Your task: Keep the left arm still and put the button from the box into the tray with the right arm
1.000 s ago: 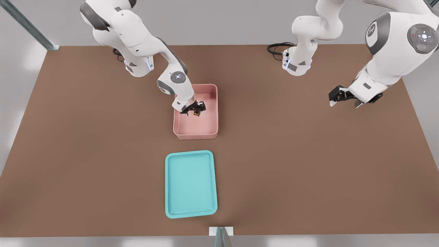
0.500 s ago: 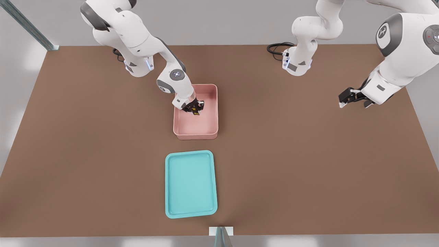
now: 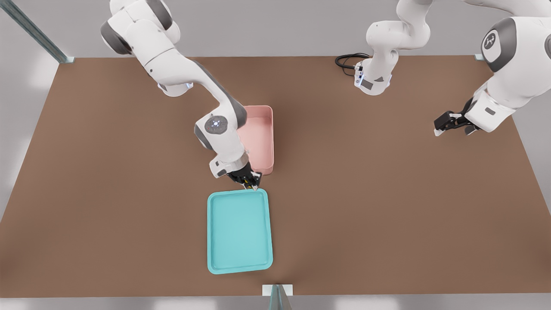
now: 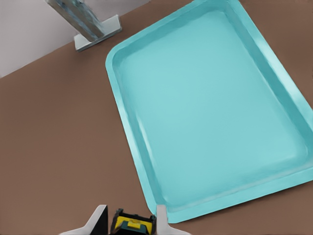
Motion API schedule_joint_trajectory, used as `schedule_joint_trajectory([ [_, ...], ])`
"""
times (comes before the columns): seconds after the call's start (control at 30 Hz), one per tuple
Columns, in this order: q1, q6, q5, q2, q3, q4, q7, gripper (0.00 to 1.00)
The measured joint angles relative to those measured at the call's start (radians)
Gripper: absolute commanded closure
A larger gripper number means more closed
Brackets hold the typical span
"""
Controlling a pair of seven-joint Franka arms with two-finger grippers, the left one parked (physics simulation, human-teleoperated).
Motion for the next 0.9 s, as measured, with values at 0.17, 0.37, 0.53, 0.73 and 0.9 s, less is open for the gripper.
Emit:
schedule_joint_trajectory([
  [0.17,-0.020,-0.124,0.047,0.407,-0.049,0.479,-0.165,0.51],
  [0.37,-0.034,-0.200,0.078,0.444,-0.051,0.565,-0.333,0.00],
  [0.53,-0.084,-0.510,0.089,0.086,-0.032,0.571,-0.438,0.00],
  [0.73,-0.407,-0.879,0.082,-0.201,-0.054,0.376,-0.586,0.00],
  [0.9,-0.475,-0.964,0.104,-0.277,-0.056,0.286,-0.670,0.00],
])
